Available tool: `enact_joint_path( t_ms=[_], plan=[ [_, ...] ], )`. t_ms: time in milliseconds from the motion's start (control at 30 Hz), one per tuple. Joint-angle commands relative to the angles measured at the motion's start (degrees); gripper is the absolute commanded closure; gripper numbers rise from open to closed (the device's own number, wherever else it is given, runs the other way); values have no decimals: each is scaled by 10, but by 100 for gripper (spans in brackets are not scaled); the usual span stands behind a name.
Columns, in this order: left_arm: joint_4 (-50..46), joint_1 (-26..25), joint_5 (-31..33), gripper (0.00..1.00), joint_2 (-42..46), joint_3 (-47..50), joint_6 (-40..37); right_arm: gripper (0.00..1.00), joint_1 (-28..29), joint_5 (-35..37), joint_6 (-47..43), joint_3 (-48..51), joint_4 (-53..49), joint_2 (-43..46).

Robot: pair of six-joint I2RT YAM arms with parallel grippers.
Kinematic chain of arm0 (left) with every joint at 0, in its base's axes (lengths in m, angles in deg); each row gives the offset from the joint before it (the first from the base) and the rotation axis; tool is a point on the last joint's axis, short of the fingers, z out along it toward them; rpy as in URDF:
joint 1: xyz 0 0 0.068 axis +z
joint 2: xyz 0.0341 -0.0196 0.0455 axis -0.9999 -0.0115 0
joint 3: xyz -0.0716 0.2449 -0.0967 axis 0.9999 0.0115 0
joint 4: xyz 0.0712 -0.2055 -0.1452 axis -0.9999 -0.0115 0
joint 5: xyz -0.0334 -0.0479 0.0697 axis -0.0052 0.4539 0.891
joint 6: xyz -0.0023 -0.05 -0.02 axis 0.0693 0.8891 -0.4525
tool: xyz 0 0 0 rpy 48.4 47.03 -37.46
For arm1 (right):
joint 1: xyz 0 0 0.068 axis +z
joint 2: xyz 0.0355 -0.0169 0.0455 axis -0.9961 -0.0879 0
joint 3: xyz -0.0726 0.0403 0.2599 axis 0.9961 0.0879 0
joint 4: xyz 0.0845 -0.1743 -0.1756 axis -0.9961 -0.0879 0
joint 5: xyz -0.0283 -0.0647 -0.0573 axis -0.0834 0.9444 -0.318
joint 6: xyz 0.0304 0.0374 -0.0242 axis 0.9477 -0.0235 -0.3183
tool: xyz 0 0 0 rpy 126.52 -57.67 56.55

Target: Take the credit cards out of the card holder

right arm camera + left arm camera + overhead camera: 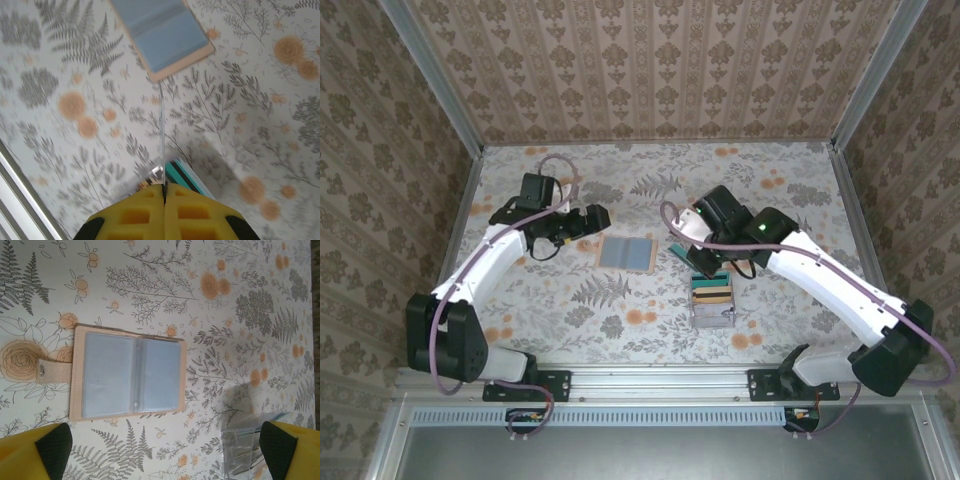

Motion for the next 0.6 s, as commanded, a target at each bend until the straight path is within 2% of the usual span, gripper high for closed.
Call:
enact_joint_path(
  t_ms=[0,167,567],
  plan=[
    [-1,2,-6,0,22,16,-10,100,1,54,-144,19,-46,22],
    [-3,5,-6,0,37,29,-10,100,5,120,-228,29,-81,-5],
    [-6,8,-3,0,47,34,-3,100,11,135,-273,92,-25,-21]
  ],
)
